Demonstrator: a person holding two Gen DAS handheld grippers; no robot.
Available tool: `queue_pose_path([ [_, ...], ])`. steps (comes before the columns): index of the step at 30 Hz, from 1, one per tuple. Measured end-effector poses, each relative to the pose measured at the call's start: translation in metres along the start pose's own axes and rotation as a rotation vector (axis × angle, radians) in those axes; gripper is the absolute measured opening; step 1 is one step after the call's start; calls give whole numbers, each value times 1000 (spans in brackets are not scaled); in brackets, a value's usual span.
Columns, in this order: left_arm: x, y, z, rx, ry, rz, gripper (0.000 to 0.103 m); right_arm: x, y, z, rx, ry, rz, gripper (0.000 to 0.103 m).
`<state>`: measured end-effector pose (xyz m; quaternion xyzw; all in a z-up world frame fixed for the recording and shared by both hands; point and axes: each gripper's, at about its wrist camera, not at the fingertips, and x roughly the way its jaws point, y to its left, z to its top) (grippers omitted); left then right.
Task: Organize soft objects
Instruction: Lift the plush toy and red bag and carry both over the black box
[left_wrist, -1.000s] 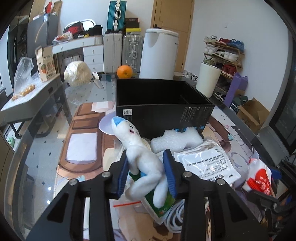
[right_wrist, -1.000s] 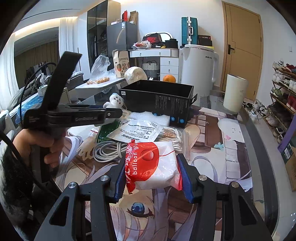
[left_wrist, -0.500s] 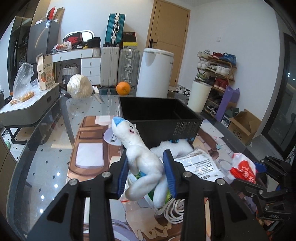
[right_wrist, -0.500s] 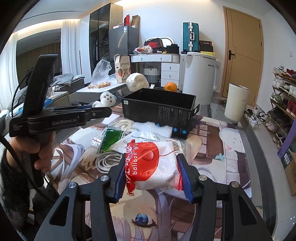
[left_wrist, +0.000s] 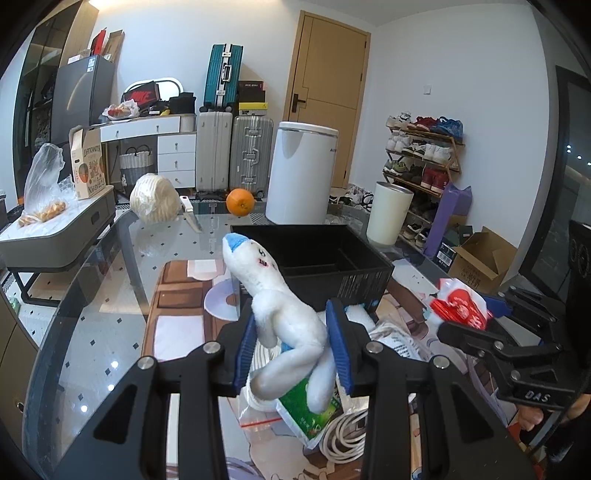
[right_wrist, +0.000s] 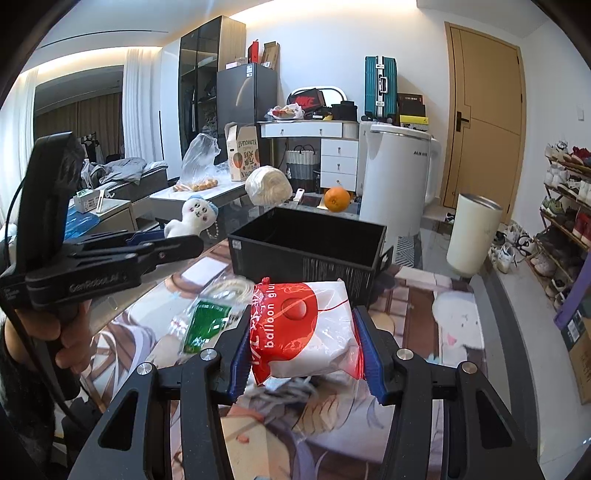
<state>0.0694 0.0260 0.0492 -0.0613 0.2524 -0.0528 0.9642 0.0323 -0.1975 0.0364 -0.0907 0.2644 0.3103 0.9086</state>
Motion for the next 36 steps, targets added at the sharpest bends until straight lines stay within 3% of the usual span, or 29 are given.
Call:
queue_pose_path([
  [17, 16, -6, 24, 43, -25, -24, 36, 36, -17, 47, -37, -23, -27, 51],
  [36, 61, -9, 44, 89, 9, -34, 36, 92, -35, 69, -55, 20, -21, 51],
])
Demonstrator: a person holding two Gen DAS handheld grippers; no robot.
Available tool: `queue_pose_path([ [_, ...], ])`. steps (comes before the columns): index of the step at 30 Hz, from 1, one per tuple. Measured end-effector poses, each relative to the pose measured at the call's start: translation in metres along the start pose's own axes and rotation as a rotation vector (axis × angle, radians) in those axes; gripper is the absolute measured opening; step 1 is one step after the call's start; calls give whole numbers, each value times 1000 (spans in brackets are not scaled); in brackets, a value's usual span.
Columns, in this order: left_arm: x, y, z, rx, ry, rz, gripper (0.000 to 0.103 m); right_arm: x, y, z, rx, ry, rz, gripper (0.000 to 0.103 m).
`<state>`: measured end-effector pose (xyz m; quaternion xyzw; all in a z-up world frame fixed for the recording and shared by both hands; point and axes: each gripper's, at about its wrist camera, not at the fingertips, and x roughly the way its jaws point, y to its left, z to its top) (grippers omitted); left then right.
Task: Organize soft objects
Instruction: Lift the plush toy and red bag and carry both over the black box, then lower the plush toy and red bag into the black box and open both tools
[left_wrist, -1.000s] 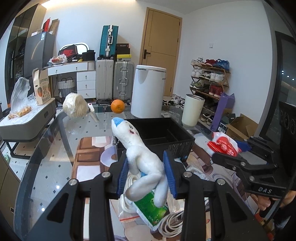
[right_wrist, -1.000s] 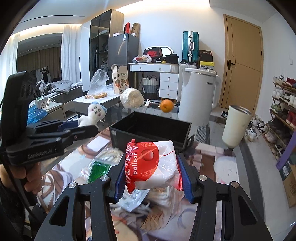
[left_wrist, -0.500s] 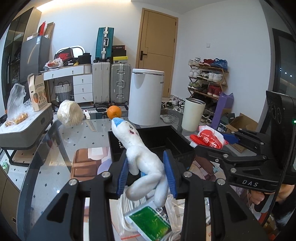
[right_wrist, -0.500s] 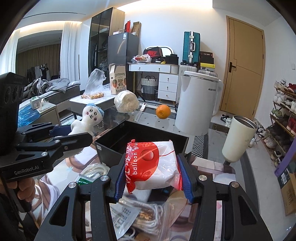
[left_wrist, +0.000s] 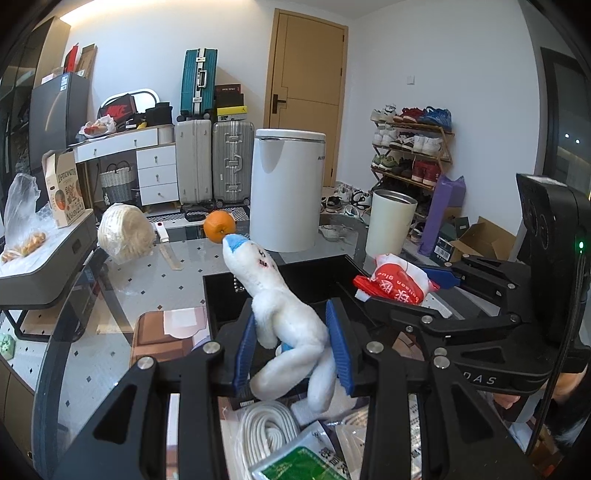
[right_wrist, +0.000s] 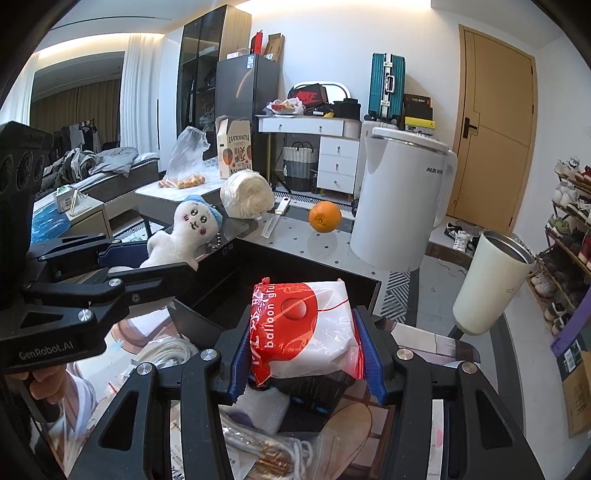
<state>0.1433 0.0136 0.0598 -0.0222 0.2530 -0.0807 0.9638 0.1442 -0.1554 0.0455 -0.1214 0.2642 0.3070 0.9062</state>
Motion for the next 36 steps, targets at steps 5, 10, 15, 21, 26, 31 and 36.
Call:
queue_pose_path([
  [5, 14, 2, 2, 19, 19, 3, 36, 13, -3, 4, -2, 19, 5, 51],
  [10, 27, 8, 3, 19, 42, -2, 36, 26, -3, 6, -17, 42, 3, 51],
  [15, 37, 13, 4, 9, 60, -1, 36, 43, -3, 11, -30, 61, 7, 51],
  [21, 46, 16, 2, -2, 79, -5, 36, 56, -4, 12, -43, 80, 14, 51],
  [26, 54, 15, 3, 1, 96, -8, 36, 60, -6, 11, -50, 89, 13, 51],
  [31, 60, 15, 1, 5, 112, -6, 36, 63, -6, 11, -59, 96, 10, 51],
  [36, 62, 15, -1, 9, 124, 3, 36, 66, -4, 12, -73, 107, 7, 58],
])
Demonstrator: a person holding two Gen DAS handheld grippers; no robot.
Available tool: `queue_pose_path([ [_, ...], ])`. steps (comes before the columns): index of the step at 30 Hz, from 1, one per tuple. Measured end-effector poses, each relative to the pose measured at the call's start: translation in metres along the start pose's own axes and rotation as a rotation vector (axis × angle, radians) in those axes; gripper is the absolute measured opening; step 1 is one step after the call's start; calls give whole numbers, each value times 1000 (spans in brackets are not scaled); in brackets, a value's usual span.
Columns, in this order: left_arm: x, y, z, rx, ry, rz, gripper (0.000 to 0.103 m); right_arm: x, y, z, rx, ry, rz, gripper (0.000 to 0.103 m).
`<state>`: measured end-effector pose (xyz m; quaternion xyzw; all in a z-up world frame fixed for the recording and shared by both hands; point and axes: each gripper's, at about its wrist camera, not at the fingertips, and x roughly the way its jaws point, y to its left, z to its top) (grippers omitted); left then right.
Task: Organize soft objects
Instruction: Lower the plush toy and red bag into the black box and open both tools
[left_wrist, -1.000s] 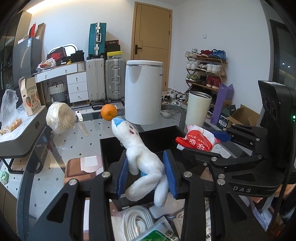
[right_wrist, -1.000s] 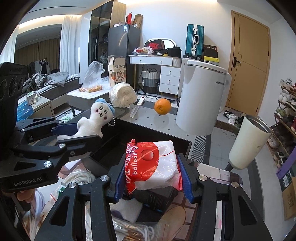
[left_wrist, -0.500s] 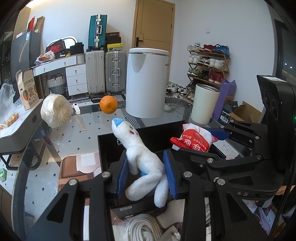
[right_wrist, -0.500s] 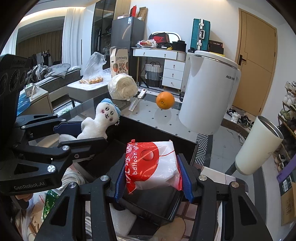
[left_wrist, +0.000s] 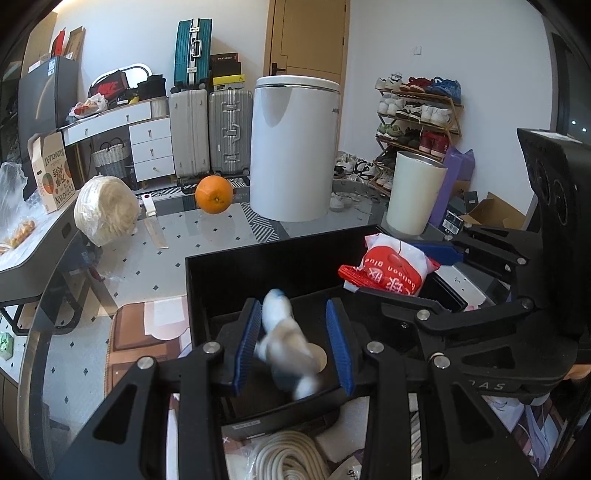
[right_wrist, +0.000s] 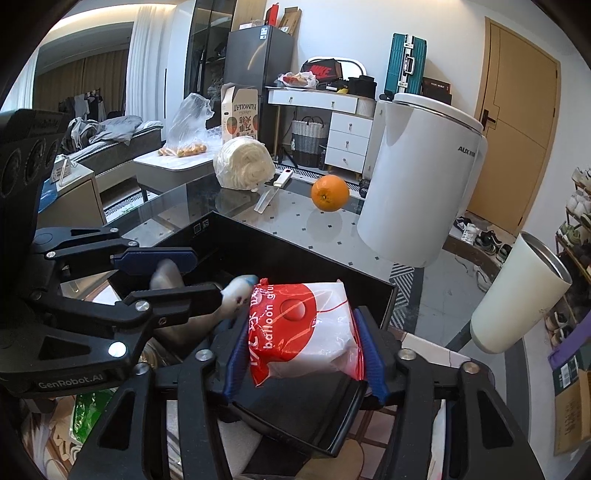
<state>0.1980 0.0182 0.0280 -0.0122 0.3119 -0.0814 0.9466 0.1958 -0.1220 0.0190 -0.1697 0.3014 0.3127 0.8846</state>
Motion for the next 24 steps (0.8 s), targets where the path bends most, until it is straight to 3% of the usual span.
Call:
queue_pose_path([
  [2, -2, 0, 0, 4, 1, 13, 40, -1, 0, 0, -2, -5, -17, 61],
  [4, -4, 1, -1, -2, 2, 27, 60, -5, -1, -1, -1, -8, -14, 65],
  [8, -16, 5, -3, -27, -8, 3, 73, -14, -6, -3, 12, -22, -23, 81],
  [9, -20, 4, -4, -29, -18, -5, 81, -17, -7, -3, 19, -29, -26, 83],
  [12, -33, 1, -7, -28, -47, 19, 93, -24, -9, -3, 24, -40, -25, 84],
  [16, -48, 1, -13, -34, -74, 41, 103, -33, -12, -6, 52, -38, -19, 96],
  [18, -55, 1, -16, -31, -87, 68, 103, -41, -12, -9, 81, -43, -4, 101],
  [24, -78, 2, -28, -54, -113, 90, 103, -64, -8, -23, 138, -26, 45, 102],
])
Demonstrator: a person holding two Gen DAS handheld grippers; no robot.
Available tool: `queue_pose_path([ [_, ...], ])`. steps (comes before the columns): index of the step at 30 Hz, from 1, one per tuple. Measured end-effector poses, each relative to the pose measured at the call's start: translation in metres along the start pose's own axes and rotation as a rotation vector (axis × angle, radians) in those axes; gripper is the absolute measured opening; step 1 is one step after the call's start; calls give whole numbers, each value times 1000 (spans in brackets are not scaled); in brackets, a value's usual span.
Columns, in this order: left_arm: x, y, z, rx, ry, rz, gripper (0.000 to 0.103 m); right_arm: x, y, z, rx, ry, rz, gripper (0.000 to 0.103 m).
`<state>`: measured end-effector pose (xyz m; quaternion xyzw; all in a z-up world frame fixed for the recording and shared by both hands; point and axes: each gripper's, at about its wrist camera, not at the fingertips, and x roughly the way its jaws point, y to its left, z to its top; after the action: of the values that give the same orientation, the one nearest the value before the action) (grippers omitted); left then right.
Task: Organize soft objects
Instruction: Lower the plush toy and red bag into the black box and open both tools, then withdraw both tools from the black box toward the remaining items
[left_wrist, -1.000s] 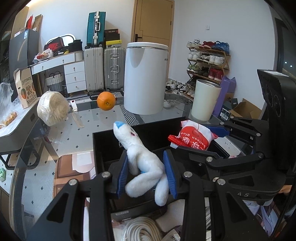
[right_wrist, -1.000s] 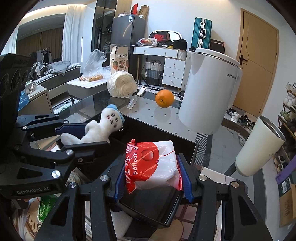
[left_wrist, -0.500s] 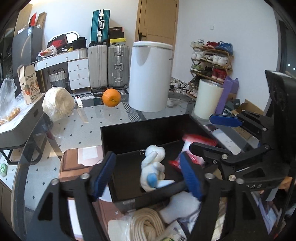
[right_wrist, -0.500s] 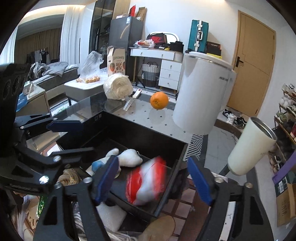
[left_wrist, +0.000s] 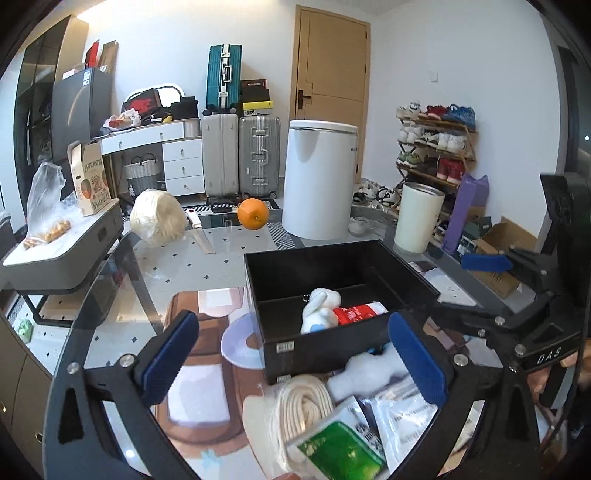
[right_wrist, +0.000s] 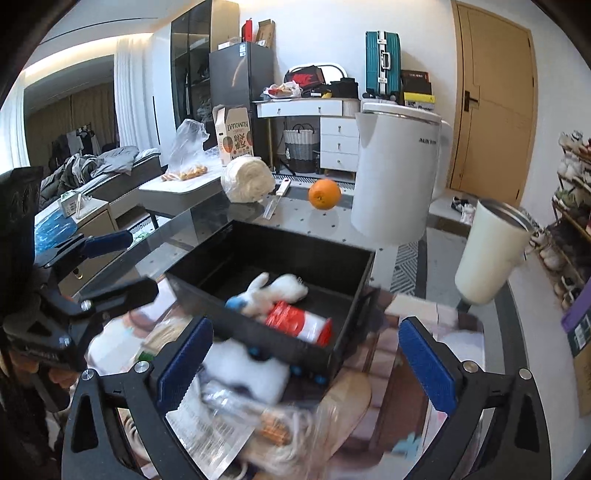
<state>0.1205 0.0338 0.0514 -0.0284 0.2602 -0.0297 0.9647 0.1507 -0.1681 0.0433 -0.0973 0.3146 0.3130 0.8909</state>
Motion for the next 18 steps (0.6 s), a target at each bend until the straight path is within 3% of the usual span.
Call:
queue_pose_path([
  [10, -18, 1, -18, -13, 8, 30, 103, -27, 17, -27, 34, 11, 3, 102],
  [18, -26, 0, -37, -20, 33, 49, 103, -31, 26, -41, -13, 55, 13, 102],
])
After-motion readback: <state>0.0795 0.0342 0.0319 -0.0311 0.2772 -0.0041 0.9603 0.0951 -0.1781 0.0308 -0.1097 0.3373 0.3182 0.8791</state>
